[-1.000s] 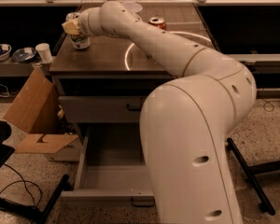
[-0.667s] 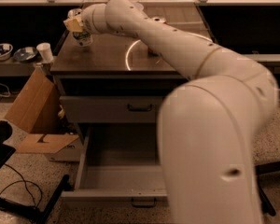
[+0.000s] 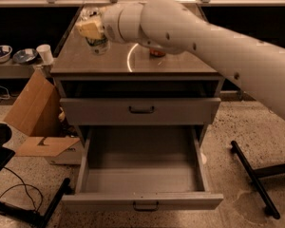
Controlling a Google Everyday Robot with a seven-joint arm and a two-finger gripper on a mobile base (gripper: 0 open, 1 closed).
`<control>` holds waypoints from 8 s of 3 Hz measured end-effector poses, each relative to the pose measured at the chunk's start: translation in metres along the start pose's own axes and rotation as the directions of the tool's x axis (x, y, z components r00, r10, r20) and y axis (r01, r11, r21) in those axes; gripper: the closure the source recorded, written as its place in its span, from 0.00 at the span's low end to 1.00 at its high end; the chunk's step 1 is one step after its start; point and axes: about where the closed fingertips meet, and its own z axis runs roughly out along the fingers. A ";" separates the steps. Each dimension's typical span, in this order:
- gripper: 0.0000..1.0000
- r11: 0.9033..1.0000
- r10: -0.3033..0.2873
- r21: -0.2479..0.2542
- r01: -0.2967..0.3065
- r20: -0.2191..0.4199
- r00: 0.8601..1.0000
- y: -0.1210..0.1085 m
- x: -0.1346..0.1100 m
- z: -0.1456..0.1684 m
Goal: Place 7up can into middle drawer
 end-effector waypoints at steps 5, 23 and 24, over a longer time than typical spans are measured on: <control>1.00 0.966 0.156 0.235 -0.110 -0.185 0.970 0.053 0.281 -0.118; 0.00 0.891 0.191 -0.350 -0.288 -0.286 0.939 0.140 0.348 -0.198; 0.00 0.870 0.140 -0.406 -0.279 -0.339 0.930 0.129 0.310 -0.220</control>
Offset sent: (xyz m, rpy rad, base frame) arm -0.1536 -0.1584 -0.1965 -0.1837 0.3219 -0.2767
